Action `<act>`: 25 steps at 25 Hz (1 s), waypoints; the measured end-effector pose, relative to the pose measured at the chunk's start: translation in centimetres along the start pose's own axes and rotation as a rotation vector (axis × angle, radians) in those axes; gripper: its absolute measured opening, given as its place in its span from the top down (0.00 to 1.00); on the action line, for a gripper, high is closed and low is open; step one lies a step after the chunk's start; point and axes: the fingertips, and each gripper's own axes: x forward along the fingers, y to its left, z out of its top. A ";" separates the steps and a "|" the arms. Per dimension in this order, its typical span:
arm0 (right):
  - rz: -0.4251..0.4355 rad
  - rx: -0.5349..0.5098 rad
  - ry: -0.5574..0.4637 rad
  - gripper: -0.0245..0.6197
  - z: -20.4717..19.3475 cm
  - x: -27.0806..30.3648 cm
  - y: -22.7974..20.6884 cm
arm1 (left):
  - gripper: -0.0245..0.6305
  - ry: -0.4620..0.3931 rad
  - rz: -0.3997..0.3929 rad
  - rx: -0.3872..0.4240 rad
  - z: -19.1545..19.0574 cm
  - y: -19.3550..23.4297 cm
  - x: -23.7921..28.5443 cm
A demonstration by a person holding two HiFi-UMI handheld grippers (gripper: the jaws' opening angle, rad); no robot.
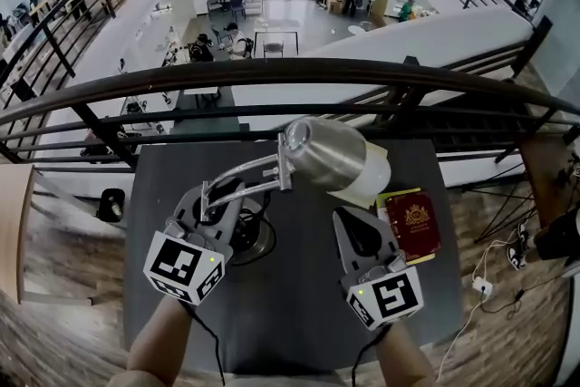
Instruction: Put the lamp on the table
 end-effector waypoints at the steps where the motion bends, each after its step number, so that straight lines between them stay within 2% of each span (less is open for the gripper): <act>1: -0.003 -0.005 -0.003 0.96 -0.1 1.0 -0.6 | 0.96 -0.003 -0.001 0.004 -0.2 0.4 1.1; 9: 0.000 -0.007 -0.002 0.96 -2.9 9.2 -3.8 | 0.96 -0.054 -0.040 0.010 -4.1 3.4 9.2; 12: -0.008 -0.010 0.011 0.96 -4.6 11.9 -5.1 | 0.96 -0.027 -0.053 0.012 -6.5 4.1 12.1; 15: -0.057 -0.015 -0.003 0.96 -6.5 13.7 -7.0 | 0.96 -0.002 -0.056 0.013 -9.0 4.8 14.6; 18: -0.089 -0.019 0.000 0.96 -8.9 15.1 -8.4 | 0.96 -0.006 -0.062 0.031 -11.1 5.4 16.3; 25: -0.074 -0.010 0.026 0.96 -13.1 17.4 -8.7 | 0.96 -0.003 -0.072 0.079 -14.9 5.4 18.4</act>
